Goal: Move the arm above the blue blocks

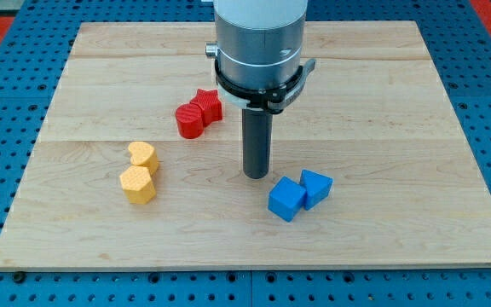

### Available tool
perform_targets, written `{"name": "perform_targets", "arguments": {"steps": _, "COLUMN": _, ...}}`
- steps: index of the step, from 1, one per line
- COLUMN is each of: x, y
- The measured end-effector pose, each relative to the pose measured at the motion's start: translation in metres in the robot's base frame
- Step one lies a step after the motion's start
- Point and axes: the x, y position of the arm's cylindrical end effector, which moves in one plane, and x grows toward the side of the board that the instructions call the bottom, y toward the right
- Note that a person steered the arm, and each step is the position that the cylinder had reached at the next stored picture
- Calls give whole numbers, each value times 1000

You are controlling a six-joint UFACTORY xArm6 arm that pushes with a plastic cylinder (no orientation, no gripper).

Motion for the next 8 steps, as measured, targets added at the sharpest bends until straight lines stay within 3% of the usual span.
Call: {"name": "perform_targets", "arguments": {"steps": 8, "x": 1, "y": -16}}
